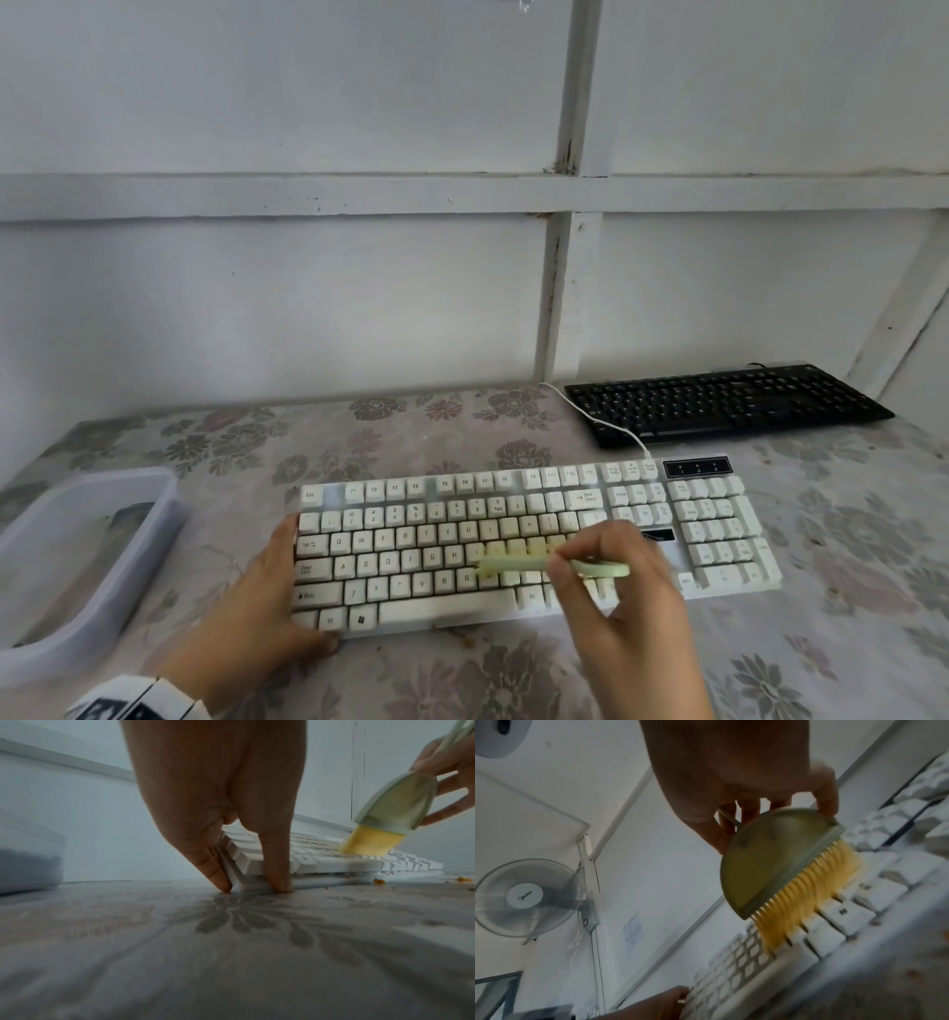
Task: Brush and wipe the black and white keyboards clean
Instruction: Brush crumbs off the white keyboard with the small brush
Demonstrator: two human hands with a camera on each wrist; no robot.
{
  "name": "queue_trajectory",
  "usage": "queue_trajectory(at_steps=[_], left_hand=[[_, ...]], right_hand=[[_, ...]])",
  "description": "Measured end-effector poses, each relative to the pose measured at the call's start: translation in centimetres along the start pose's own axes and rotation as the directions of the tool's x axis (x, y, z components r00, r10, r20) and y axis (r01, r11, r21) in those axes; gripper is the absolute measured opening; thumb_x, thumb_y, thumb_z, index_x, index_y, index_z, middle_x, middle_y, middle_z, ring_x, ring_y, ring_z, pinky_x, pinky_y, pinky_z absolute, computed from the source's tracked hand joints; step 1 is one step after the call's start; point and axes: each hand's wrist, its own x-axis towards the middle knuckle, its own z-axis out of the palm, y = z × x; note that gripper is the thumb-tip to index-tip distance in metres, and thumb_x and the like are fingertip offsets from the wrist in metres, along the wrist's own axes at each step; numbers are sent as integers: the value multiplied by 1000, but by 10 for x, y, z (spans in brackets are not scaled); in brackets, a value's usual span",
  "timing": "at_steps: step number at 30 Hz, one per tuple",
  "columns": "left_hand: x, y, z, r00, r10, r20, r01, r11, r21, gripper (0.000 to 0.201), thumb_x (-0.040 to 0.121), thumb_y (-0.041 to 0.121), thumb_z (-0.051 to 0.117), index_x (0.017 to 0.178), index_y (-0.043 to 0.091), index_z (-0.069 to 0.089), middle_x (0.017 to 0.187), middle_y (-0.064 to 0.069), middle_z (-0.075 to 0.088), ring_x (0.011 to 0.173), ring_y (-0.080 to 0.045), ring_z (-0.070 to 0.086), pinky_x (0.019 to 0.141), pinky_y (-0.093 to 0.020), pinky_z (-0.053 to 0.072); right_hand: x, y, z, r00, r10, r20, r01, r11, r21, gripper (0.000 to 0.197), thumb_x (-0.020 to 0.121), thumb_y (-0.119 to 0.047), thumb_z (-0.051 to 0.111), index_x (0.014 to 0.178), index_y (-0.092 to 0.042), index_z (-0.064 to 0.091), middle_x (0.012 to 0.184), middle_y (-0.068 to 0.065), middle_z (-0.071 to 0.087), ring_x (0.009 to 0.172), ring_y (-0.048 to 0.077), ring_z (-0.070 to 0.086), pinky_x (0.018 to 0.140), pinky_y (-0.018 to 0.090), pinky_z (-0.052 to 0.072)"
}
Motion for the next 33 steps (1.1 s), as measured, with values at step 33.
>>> queue_trajectory(at_steps=[33], left_hand=[[2, -4, 2, 1000, 0, -6, -1, 999, -52, 103, 42, 35, 79, 114, 63, 12, 118, 25, 43, 106, 1, 50, 79, -14, 43]], right_hand=[[20, 39, -72, 988, 154, -8, -153, 988, 26, 31, 80, -5, 70, 76, -33, 58, 87, -14, 61, 85, 5, 55, 63, 7, 37]])
